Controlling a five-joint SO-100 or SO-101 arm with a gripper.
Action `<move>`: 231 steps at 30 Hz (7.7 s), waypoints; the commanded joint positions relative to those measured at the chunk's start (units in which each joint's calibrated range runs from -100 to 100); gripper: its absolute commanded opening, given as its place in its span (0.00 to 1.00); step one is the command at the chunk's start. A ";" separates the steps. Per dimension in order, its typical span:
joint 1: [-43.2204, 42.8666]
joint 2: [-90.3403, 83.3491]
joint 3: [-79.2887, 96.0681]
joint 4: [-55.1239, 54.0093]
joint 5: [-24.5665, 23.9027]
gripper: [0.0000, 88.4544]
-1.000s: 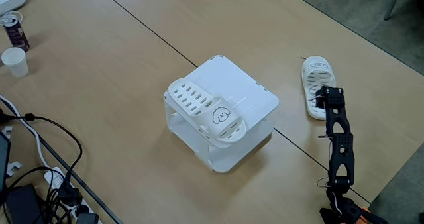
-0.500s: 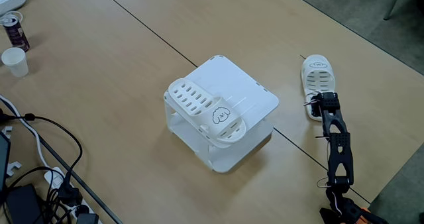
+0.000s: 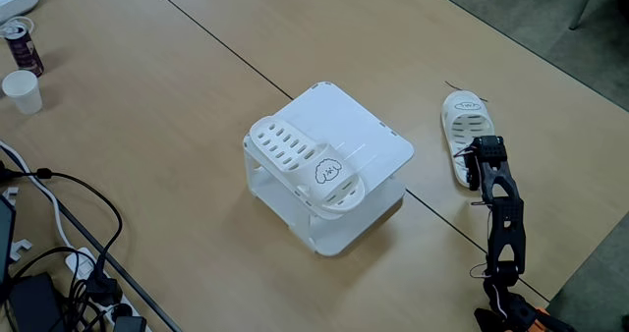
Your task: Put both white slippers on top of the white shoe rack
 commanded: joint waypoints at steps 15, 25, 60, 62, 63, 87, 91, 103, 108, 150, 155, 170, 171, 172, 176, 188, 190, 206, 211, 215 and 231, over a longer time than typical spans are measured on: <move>-0.20 -8.49 -6.13 -5.66 0.42 0.01; -0.29 8.50 -15.51 -11.35 0.42 0.01; -3.49 -30.71 31.04 1.42 0.42 0.01; -3.08 -32.39 25.44 1.33 0.42 0.01; -2.42 -32.64 21.38 1.33 0.42 0.01; -0.37 -7.65 -17.23 -13.68 0.42 0.09; -2.18 -7.32 -17.32 -13.94 0.42 0.13; -1.77 0.76 -16.14 -25.76 0.42 0.14; -1.60 4.72 -16.14 -34.65 0.42 0.14; 1.52 -9.59 2.44 -44.74 0.42 0.01; 0.78 -24.31 18.68 -39.48 0.42 0.01; -11.72 -56.62 64.51 -38.79 0.42 0.01; -13.11 -57.80 65.68 -38.79 0.42 0.01; -14.43 -58.89 66.49 -38.79 0.42 0.01; -19.20 -62.26 69.02 -38.79 0.42 0.01; -17.80 -62.85 69.29 -45.78 0.42 0.14; -15.91 -62.85 68.84 -46.64 0.42 0.14; -27.34 -83.13 76.41 -45.86 0.42 0.05; -37.79 -88.17 87.33 -45.86 0.42 0.01; -43.13 -85.99 93.37 -45.95 0.42 0.01; -42.23 -61.59 88.32 -46.21 0.42 0.01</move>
